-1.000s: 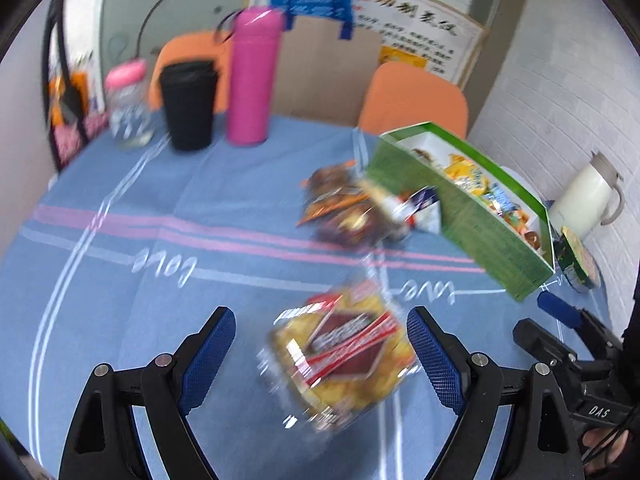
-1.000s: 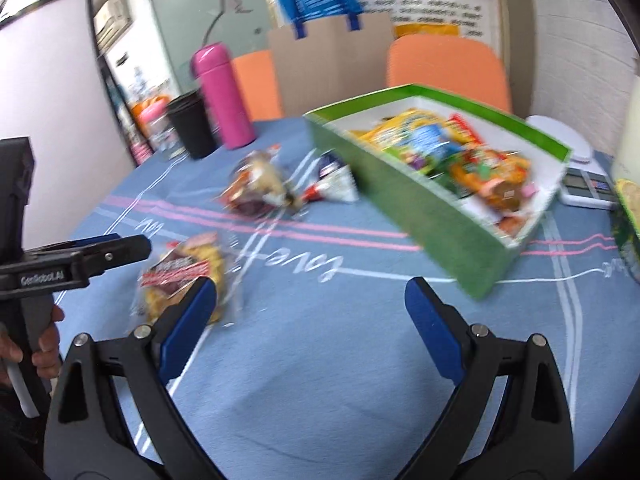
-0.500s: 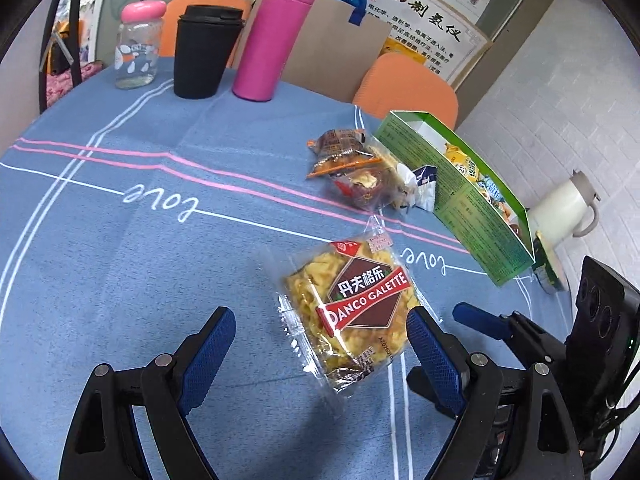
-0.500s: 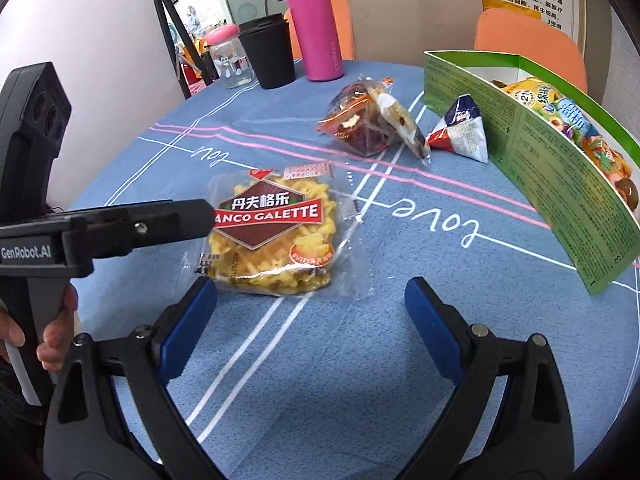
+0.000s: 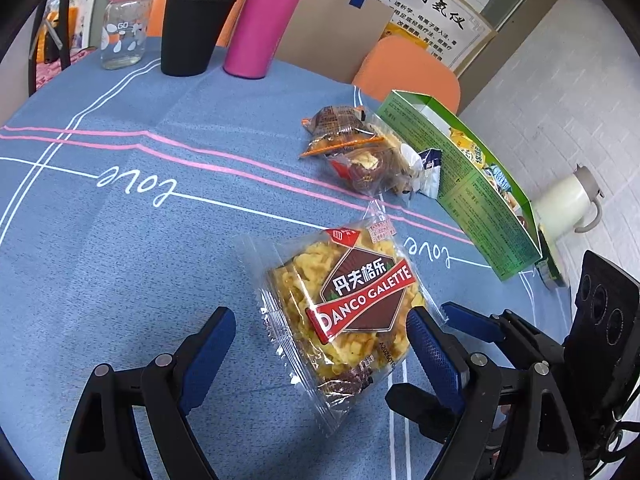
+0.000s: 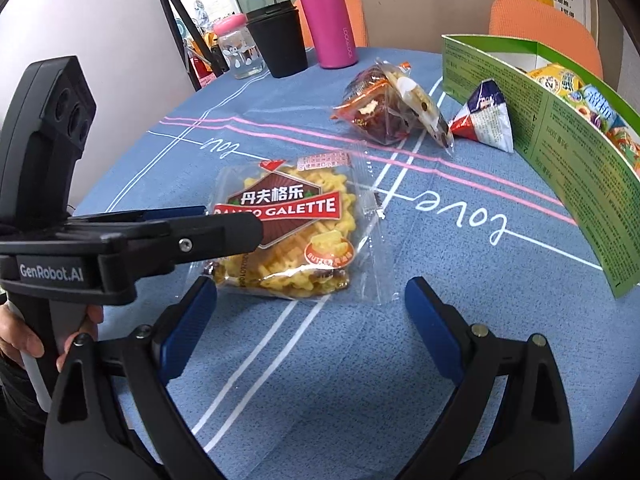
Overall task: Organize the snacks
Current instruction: 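Grasp the Danco Galette biscuit bag with the left gripper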
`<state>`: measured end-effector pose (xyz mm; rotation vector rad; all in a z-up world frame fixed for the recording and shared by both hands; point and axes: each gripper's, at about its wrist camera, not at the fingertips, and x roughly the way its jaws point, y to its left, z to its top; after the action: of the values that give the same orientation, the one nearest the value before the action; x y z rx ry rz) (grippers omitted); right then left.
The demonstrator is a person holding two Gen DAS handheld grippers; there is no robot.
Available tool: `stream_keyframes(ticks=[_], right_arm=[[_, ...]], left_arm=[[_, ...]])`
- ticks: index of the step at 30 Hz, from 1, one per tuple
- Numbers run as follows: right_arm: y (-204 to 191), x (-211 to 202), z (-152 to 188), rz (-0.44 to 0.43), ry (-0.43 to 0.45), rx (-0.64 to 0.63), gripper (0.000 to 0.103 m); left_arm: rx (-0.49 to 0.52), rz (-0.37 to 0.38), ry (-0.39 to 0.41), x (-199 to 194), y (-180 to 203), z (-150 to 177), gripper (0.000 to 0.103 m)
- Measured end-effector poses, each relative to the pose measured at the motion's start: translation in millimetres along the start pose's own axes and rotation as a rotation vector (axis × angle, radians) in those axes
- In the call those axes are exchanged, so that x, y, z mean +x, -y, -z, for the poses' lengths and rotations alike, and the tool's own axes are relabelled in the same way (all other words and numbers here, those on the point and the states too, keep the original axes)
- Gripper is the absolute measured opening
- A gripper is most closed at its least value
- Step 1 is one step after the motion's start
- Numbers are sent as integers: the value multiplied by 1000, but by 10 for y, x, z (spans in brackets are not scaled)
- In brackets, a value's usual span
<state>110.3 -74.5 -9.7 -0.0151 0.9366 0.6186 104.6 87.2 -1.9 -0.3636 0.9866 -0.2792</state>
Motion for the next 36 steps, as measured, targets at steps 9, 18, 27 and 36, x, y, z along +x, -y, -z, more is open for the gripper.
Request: stream_keyframes(ticks=[9,18,27,36], right_arm=[[-84,57,-27,23,9,-17,66],[-63,20,3,54,12,-22,52],[-83,31,-43,127,48,-112,61],[-109,94,-85,121,36,-152,65]], left_arm=[[21,20,0,33,56,37,85],[52,-25,21,32,97,87,79],[37,-1,15,8,36,67,77],[43,1,15,13,43,66,77]])
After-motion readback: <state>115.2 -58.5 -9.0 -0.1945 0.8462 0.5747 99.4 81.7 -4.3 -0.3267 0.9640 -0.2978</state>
